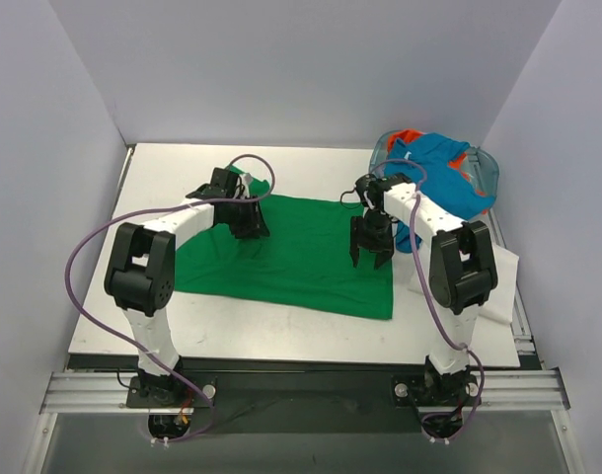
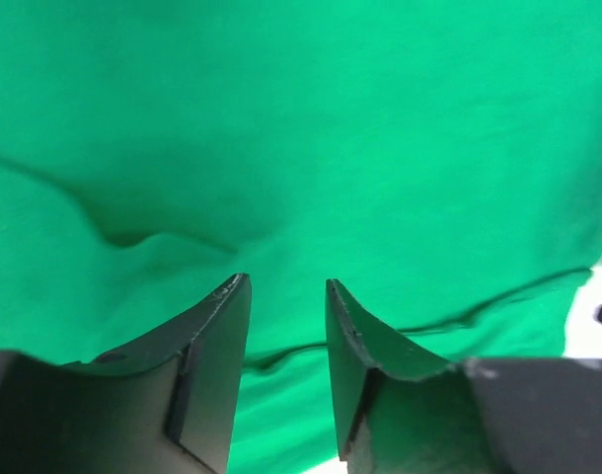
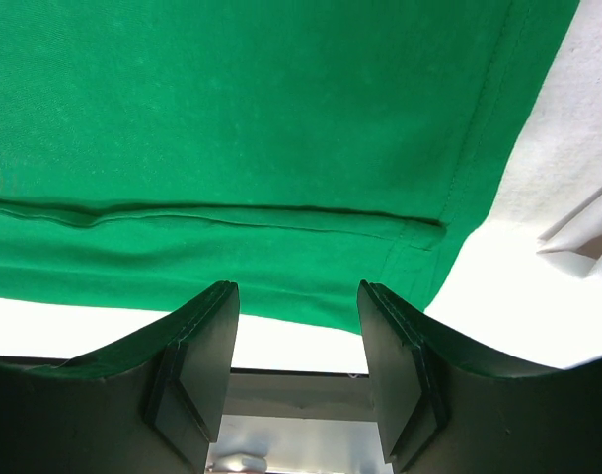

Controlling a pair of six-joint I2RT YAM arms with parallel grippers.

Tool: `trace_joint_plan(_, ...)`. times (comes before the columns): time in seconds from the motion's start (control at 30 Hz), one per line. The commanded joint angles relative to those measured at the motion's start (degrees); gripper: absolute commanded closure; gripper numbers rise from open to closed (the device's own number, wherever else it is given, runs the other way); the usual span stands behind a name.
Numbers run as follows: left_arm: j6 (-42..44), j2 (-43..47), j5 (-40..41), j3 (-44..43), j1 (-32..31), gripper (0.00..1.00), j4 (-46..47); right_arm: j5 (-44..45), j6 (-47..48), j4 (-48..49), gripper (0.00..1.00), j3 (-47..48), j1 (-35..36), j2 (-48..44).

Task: Fold and stack the t-shirts
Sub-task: Fold the flattened tshirt in 1/3 of the way

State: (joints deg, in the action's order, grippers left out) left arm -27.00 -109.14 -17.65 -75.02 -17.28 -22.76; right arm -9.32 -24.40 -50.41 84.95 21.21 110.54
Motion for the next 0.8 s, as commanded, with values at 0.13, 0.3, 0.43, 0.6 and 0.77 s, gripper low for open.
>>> trace_joint_plan(0.13, -3.8, 3.0, -7.6, -4.1, 1.1, 0.47, 6.6, 0.4, 0.3, -3.6, 0.48, 3.2, -0.4, 1.5)
trace_joint_plan(0.3, -4.8, 8.2, -2.8, 2.3, 8.0, 0.47, 7.9, -0.1, 0.6, -3.4, 0.48, 3.9, -0.3, 2.5)
trace_joint_plan(0.43, -4.8, 8.4, 0.6, 7.0, 12.6, 0.47, 6.6, -0.2, 0.7, -2.9, 0.48, 4.1, -0.3, 4.3)
trace_joint_plan(0.6, -5.7, 8.0, 3.3, 12.9, 14.8, 0.47, 7.6, 0.3, 1.5, -1.4, 0.48, 3.9, -0.3, 7.2)
trace_joint_plan(0.77, -9.6, 8.2, 2.0, 19.3, 19.3, 0.47, 9.8, 0.4, 2.0, 0.3, 0.48, 2.7, -0.1, 9.3)
